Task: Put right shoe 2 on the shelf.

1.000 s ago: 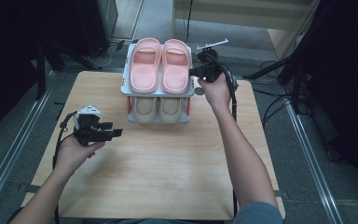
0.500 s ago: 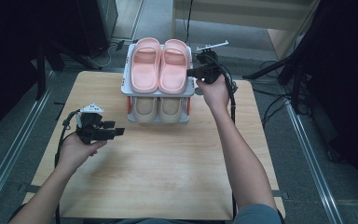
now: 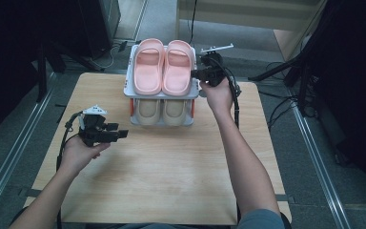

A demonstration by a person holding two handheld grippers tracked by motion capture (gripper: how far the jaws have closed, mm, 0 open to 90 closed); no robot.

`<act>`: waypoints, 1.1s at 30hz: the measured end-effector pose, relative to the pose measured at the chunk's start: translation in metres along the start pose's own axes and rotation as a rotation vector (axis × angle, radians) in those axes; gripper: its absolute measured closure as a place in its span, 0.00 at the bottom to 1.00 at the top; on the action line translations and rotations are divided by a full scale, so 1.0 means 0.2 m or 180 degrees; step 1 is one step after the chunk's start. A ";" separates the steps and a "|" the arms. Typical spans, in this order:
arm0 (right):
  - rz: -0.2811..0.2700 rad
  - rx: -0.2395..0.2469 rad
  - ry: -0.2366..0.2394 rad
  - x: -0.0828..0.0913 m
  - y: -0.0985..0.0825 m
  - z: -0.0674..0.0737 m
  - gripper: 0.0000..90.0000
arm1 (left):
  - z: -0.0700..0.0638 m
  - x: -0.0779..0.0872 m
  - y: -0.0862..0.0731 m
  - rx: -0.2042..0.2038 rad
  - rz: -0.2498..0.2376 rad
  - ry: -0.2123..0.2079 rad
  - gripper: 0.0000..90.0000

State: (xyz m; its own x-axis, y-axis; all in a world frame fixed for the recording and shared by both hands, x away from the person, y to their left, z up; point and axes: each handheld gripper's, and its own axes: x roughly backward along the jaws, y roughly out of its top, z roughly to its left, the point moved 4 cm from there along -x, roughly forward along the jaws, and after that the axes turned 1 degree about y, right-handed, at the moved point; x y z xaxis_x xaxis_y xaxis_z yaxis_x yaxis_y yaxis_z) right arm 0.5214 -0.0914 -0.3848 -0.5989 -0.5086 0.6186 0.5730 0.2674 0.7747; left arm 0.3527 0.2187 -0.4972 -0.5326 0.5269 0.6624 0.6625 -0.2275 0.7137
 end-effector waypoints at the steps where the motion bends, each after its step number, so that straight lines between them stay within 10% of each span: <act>1: -0.0004 0.0005 0.0002 0.00 0.00 0.00 0.95 | 0.00 0.00 0.00 0.0001 0.0001 -0.0004 0.47; 19: -0.0113 0.0068 0.0092 0.19 -0.11 0.01 0.95 | -0.01 -0.01 0.00 0.0039 0.0006 -0.0060 0.47; 33: -0.0243 0.0133 0.0366 0.37 -0.42 0.13 0.91 | -0.02 -0.02 0.02 0.0040 0.0018 -0.0100 0.47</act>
State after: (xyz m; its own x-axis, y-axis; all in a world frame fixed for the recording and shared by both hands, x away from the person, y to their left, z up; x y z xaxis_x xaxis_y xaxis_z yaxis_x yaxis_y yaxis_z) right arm 0.4137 -0.1299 -0.3996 -0.5705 -0.6185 0.5404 0.5030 0.2571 0.8252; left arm 0.3554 0.2130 -0.4969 -0.5121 0.5512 0.6587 0.6721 -0.2203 0.7069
